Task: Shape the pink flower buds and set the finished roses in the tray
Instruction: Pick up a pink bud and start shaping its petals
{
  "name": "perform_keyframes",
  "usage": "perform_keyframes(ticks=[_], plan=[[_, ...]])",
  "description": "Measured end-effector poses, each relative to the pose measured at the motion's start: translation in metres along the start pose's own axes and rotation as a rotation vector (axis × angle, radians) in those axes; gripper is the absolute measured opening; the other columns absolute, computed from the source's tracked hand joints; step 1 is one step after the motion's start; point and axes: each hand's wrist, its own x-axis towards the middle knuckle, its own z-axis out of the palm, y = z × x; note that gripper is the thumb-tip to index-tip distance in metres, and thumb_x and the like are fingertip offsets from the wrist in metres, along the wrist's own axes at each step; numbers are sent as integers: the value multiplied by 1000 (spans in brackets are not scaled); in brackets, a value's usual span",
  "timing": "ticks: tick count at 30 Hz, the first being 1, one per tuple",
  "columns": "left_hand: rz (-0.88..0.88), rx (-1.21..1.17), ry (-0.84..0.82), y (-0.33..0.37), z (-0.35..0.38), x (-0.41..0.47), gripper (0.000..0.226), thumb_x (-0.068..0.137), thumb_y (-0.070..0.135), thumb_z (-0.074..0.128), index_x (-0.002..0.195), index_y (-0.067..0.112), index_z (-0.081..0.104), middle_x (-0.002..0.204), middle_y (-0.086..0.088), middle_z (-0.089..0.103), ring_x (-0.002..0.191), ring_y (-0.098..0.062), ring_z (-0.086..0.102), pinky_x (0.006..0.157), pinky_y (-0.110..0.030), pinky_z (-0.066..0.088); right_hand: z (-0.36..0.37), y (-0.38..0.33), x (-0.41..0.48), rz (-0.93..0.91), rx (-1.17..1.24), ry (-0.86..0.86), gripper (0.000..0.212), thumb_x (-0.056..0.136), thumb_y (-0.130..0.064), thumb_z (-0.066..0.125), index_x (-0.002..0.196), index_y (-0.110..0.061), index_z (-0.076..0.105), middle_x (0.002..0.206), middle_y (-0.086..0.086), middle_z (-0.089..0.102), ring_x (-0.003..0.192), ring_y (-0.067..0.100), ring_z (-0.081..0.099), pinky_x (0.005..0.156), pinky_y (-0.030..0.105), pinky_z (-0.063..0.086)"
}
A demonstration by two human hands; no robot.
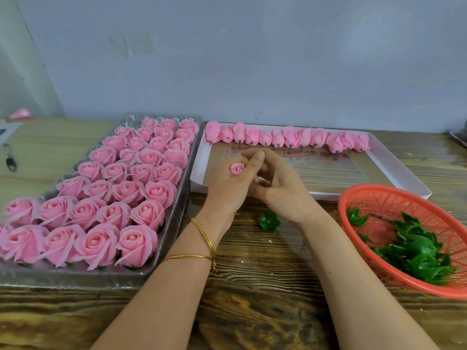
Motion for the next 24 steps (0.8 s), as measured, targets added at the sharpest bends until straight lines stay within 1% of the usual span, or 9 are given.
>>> perform_keyframes(ticks=[4, 6, 8, 14, 17, 18, 20, 22, 24], plan=[[13, -1, -3, 1, 1, -1, 39, 92, 36, 62, 55, 25, 64, 80, -21, 66, 75, -22, 66, 74, -40, 56, 1, 1, 1, -5, 18, 17, 45, 81, 17, 64, 116, -10, 53, 99, 9, 68, 90, 3, 65, 77, 18, 52], [2, 9, 12, 2, 2, -1, 43, 93, 39, 59, 52, 27, 61, 87, -28, 65, 83, -31, 67, 84, -47, 55, 1, 1, 1, -6, 11, 30, 45, 79, 15, 67, 114, -10, 55, 93, 2, 66, 85, 0, 64, 75, 17, 52], [-5, 4, 30, 4, 3, -2, 47, 94, 40, 57, 49, 26, 59, 89, -31, 63, 87, -32, 68, 87, -50, 54, 2, 2, 1, -4, 13, 46, 47, 76, 16, 69, 113, -9, 55, 91, -1, 65, 82, -1, 63, 73, 16, 51], [-6, -36, 39, 3, 5, -1, 51, 97, 38, 54, 48, 23, 53, 90, -29, 66, 91, -26, 70, 87, -46, 57, 4, 3, 2, -4, -12, 66, 48, 73, 12, 75, 111, -11, 57, 96, 6, 65, 89, 19, 64, 78, 26, 54], [-4, -33, 29, 2, 4, -1, 50, 96, 39, 54, 49, 22, 55, 85, -18, 70, 91, -19, 71, 82, -36, 59, 4, 2, 2, -13, -9, 71, 46, 74, 11, 75, 107, -16, 57, 92, 3, 64, 84, 10, 63, 75, 21, 52], [-7, -27, 27, 2, 4, -1, 48, 95, 41, 55, 51, 21, 57, 84, -18, 70, 91, -22, 70, 83, -38, 59, 4, 2, 2, -14, -5, 71, 47, 75, 12, 74, 106, -18, 57, 90, 0, 63, 81, 5, 62, 73, 18, 50], [-11, -13, 14, 3, 3, -3, 45, 92, 44, 58, 66, 7, 62, 88, -26, 67, 91, -32, 67, 88, -48, 55, 3, 1, 1, -9, 4, 65, 48, 76, 12, 73, 108, -19, 56, 88, -3, 62, 77, -1, 61, 71, 14, 49], [-4, -4, -1, 3, 2, -3, 51, 90, 46, 59, 84, -4, 65, 83, -22, 66, 82, -27, 66, 88, -53, 53, 2, 0, 1, -6, 0, 56, 48, 78, 12, 71, 112, -18, 55, 91, -1, 64, 80, 1, 63, 74, 16, 50], [4, 8, -9, 3, 1, -3, 47, 90, 45, 61, 88, -1, 68, 78, -21, 64, 76, -21, 63, 85, -52, 53, 2, 0, 0, -8, 3, 46, 47, 80, 13, 67, 114, -16, 54, 96, 5, 67, 85, 4, 64, 77, 19, 52]])
